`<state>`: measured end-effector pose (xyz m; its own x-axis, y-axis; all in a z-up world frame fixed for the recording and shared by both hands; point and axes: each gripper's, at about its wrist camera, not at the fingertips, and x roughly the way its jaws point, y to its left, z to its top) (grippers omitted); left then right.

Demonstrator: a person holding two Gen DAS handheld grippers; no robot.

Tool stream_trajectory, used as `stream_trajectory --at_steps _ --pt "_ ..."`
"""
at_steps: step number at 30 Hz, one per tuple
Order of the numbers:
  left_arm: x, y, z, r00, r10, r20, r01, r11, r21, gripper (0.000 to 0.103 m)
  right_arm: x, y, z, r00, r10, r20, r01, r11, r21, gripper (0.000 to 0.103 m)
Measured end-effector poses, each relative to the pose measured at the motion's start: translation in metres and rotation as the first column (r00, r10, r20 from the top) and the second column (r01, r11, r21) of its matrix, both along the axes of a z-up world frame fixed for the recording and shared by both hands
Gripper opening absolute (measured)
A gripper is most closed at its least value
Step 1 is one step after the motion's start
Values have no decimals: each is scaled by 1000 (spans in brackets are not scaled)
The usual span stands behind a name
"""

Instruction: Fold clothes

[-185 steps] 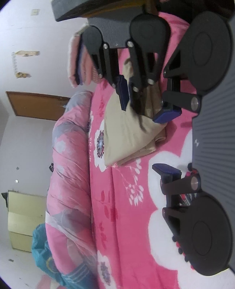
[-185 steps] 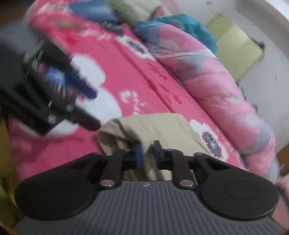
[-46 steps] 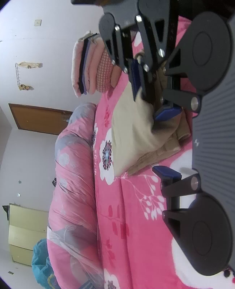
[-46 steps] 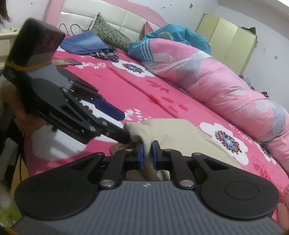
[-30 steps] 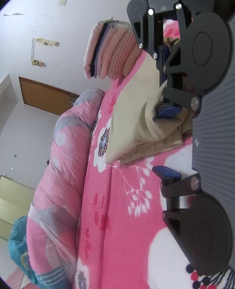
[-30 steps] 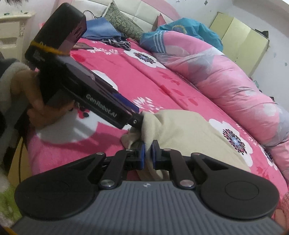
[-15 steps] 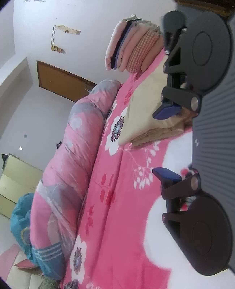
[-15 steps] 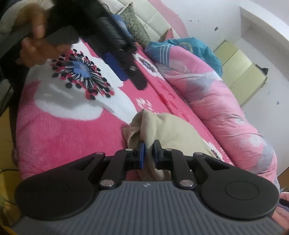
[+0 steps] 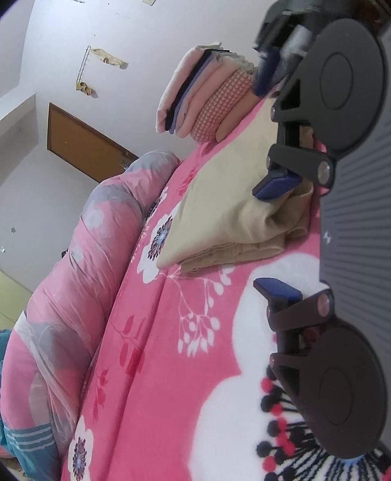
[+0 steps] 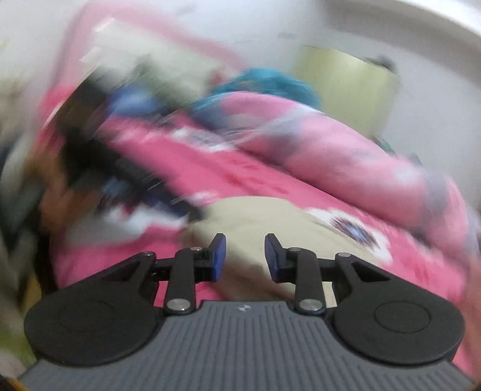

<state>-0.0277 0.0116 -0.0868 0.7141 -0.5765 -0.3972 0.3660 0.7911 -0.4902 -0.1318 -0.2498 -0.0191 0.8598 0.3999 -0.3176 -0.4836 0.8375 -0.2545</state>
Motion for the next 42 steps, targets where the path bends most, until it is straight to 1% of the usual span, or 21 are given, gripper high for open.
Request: stream_trajectory --at_steps 1,3,4,5,7,10,13,16,18,22,23,24,25,26,29,30,33,36,38,40,42 --pt "0 0 -1 1000 -1 -2 1 1000 -7 56 4 -14 4 998 -57 -27 58 997 48 27" --pt "-1 -1 -4 1000 -13 -2 13 1000 -21 52 11 -34 -2 989 -125 -83 130 990 61 27" --pt "-2 -3 -4 1000 -24 1 24 1000 -19 47 10 -39 -3 986 -140 -91 147 986 74 33" --pt "-4 -6 -4 1000 -29 11 29 1000 -9 42 9 -44 -4 983 -154 -99 163 983 87 33" --pt "-6 -10 -1 999 -36 35 36 999 16 36 7 -54 -5 976 -183 -116 196 974 112 33" --pt "-7 -13 1 997 -48 52 46 998 32 25 4 -70 -7 964 -224 -143 244 958 148 33" --pt "-12 -17 2 996 -46 70 43 998 53 21 0 -86 -9 949 -263 -171 293 938 183 31" --pt "-16 -19 4 997 -29 70 25 998 53 16 -3 -101 -11 932 -301 -200 341 915 215 31" --pt "-18 -21 6 998 -14 68 10 998 59 15 -4 -111 -12 923 -318 -216 366 899 240 31" --pt "-23 -25 10 998 9 65 -13 997 71 12 4 -106 2 959 -234 -160 277 894 351 29" --pt "-24 -24 10 998 14 60 -19 997 71 11 7 -101 1 969 -198 -148 239 906 350 29" --pt "-25 -24 10 998 19 56 -23 997 71 11 12 -96 -5 971 -175 -161 221 917 333 29" --pt "-26 -24 9 998 20 51 -24 997 67 11 18 -92 -12 971 -159 -181 210 928 309 29" --pt "-26 -24 9 999 20 47 -23 998 63 11 24 -90 -24 962 -167 -218 224 935 273 29" --pt "-26 -23 10 999 17 33 -19 998 55 11 30 -105 -45 944 -166 -284 259 908 330 29" --pt "-26 -20 11 1000 17 24 -18 999 44 12 28 -107 -40 943 -178 -280 269 904 331 29" --pt "-30 -12 12 1000 21 3 -21 998 56 12 21 -113 -26 940 -216 -264 297 898 326 29" --pt "-40 -1 16 999 36 -6 -36 997 69 12 15 -117 -9 949 -222 -226 290 895 338 29" --pt "-46 5 26 998 55 25 -56 995 77 14 14 -112 2 961 -201 -190 258 899 353 29" --pt "-48 4 42 994 64 88 -72 994 86 16 18 -101 9 974 -167 -152 210 916 343 28" --pt "-43 -8 56 988 25 150 -41 993 106 17 23 -84 11 987 -111 -120 144 939 313 25"
